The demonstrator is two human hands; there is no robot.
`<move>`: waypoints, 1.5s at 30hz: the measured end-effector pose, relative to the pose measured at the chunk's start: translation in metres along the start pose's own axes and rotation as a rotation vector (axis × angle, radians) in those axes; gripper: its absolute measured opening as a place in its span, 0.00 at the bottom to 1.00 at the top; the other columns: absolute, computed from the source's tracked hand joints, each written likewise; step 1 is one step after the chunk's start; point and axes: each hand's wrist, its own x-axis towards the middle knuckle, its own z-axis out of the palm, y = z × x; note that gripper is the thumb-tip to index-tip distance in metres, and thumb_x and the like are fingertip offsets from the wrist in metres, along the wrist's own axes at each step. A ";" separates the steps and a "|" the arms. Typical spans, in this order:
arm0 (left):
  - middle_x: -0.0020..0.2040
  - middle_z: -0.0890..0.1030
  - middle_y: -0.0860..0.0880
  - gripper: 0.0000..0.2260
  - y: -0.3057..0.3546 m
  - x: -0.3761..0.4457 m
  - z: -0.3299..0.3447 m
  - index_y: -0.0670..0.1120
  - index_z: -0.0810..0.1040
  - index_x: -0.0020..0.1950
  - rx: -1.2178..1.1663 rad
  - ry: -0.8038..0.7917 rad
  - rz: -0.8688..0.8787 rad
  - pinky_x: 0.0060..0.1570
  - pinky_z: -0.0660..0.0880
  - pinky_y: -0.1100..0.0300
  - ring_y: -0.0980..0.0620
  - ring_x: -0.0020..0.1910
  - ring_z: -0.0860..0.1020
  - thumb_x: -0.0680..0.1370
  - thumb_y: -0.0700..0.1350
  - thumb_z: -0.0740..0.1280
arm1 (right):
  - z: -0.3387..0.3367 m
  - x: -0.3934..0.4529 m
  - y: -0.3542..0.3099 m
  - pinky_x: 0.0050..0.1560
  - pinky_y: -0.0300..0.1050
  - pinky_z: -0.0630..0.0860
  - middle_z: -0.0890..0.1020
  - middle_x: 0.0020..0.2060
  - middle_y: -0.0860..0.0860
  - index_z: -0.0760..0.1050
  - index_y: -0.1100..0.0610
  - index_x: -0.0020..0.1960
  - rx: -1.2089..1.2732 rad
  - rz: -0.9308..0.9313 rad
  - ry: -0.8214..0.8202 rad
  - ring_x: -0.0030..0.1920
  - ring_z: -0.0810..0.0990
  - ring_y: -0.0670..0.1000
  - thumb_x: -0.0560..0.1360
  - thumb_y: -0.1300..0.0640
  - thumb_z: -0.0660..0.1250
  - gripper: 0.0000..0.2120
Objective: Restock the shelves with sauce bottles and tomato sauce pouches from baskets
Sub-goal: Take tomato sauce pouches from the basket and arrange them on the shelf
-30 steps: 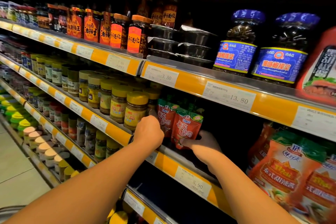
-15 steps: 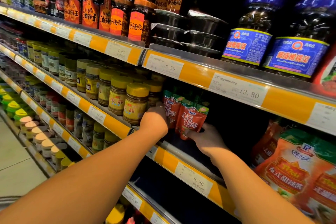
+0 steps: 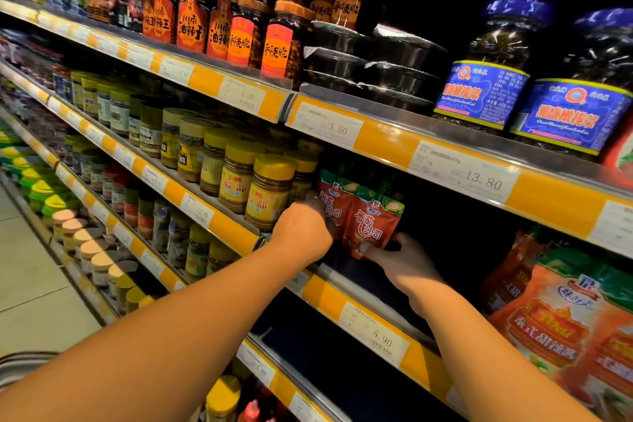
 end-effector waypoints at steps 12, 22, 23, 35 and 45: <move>0.63 0.77 0.67 0.11 -0.092 -0.152 -0.076 0.62 0.78 0.64 -0.471 0.014 0.085 0.66 0.72 0.59 0.67 0.65 0.73 0.82 0.52 0.69 | 0.004 -0.130 -0.020 0.64 0.39 0.66 0.73 0.68 0.39 0.73 0.44 0.67 -0.250 -0.459 0.070 0.68 0.70 0.42 0.78 0.51 0.72 0.19; 0.68 0.75 0.67 0.14 -0.208 -0.284 -0.096 0.69 0.78 0.64 -0.371 -0.024 -0.150 0.66 0.75 0.51 0.62 0.67 0.74 0.81 0.55 0.70 | 0.113 -0.218 -0.018 0.69 0.34 0.64 0.67 0.69 0.31 0.65 0.37 0.75 -0.370 -0.571 -0.364 0.66 0.63 0.31 0.81 0.44 0.67 0.24; 0.66 0.76 0.67 0.14 -0.220 -0.296 -0.097 0.70 0.78 0.63 -0.354 -0.020 -0.164 0.66 0.74 0.53 0.63 0.66 0.74 0.81 0.53 0.70 | 0.128 -0.225 -0.017 0.71 0.36 0.65 0.67 0.70 0.32 0.66 0.38 0.75 -0.357 -0.566 -0.397 0.67 0.64 0.33 0.81 0.44 0.67 0.24; 0.60 0.78 0.68 0.18 -0.362 -0.433 -0.114 0.70 0.75 0.59 -0.174 -0.025 -0.467 0.63 0.72 0.58 0.62 0.62 0.76 0.79 0.47 0.73 | 0.276 -0.279 -0.012 0.71 0.43 0.68 0.73 0.70 0.39 0.71 0.44 0.72 -0.417 -0.600 -0.704 0.71 0.69 0.43 0.81 0.44 0.66 0.20; 0.62 0.76 0.64 0.18 -0.408 -0.467 -0.109 0.61 0.77 0.64 -0.132 -0.013 -0.591 0.64 0.69 0.61 0.60 0.65 0.74 0.78 0.44 0.73 | 0.363 -0.291 -0.014 0.71 0.52 0.72 0.74 0.71 0.46 0.71 0.49 0.73 -0.428 -0.515 -0.823 0.71 0.72 0.50 0.81 0.49 0.68 0.21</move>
